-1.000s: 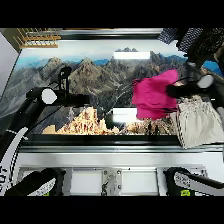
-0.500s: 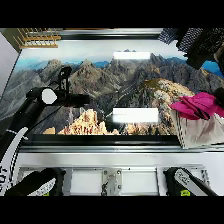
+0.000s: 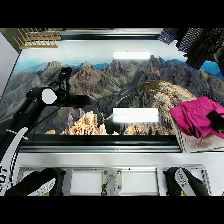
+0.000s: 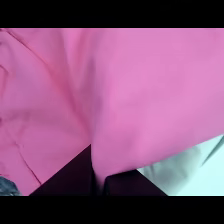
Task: Fold the clothes and pants, and hang the long-sleeved shirts on hangers.
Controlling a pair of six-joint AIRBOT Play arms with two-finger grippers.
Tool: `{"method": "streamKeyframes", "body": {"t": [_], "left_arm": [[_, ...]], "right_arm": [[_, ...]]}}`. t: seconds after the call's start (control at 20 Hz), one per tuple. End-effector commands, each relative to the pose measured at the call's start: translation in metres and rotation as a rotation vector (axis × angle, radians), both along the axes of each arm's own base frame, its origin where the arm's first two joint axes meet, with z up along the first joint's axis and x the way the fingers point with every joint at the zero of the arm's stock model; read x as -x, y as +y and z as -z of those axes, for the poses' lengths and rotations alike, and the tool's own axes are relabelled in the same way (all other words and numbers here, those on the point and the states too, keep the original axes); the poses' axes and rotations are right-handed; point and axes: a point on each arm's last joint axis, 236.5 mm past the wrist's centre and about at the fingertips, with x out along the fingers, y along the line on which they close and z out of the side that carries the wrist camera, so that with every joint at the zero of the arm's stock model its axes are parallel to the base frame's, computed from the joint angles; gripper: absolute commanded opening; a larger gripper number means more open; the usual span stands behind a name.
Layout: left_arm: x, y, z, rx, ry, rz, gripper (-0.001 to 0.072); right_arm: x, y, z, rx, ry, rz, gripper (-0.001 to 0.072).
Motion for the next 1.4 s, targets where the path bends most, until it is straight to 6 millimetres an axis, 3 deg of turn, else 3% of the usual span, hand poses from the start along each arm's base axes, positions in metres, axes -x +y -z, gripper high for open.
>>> {"method": "streamKeyframes", "body": {"t": [0.0,0.15,0.2,0.3,0.35,0.45,0.6,0.7,0.8,0.9,1.05,1.2,1.35], "left_arm": [[0.002,0.000,0.000,-0.002,0.006,0.003,0.0005],[0.002,0.000,0.000,-0.002,0.006,0.003,0.0006],[0.002,0.000,0.000,-0.002,0.005,0.003,0.0005],[0.002,0.000,0.000,-0.002,0.006,0.003,0.0005],[0.002,0.000,0.000,-0.002,0.005,0.004,0.0005],[0.001,0.000,0.001,-0.005,0.004,0.004,0.0005],[0.001,0.000,-0.001,-0.003,0.000,0.003,0.0005],[0.003,-0.004,-0.001,-0.002,0.000,0.014,0.0005],[0.006,-0.015,-0.002,0.001,-0.010,0.042,0.0006],[0.006,-0.030,-0.006,0.010,-0.044,0.070,0.0005],[0.002,-0.038,-0.010,0.027,-0.072,0.066,0.0006],[0.005,-0.038,-0.009,0.024,-0.060,0.068,0.0005],[0.005,-0.038,-0.008,0.024,-0.058,0.068,0.0005]], "right_arm": [[0.029,0.010,0.026,-0.029,0.102,0.008,0.0021],[0.047,0.008,0.030,-0.017,0.183,0.004,0.0033],[0.052,0.008,0.030,-0.018,0.206,0.004,0.0099],[0.061,0.014,0.033,-0.046,0.245,0.006,0.0503],[0.066,0.017,0.033,-0.056,0.265,-0.002,0.0609],[0.064,0.016,0.021,-0.013,0.260,-0.098,0.0609],[0.037,0.014,-0.042,0.176,0.043,-0.185,0.0611],[0.011,0.041,-0.084,0.255,-0.153,-0.304,0.0612],[-0.016,0.090,-0.111,0.245,-0.319,-0.477,0.0612],[-0.035,0.147,-0.115,0.134,-0.411,-0.645,0.0612],[-0.050,0.215,-0.100,-0.011,-0.423,-0.864,0.0611],[-0.054,0.253,-0.073,-0.089,-0.347,-0.988,0.0611],[-0.052,0.276,-0.051,-0.142,-0.278,-1.058,0.0579]]}}
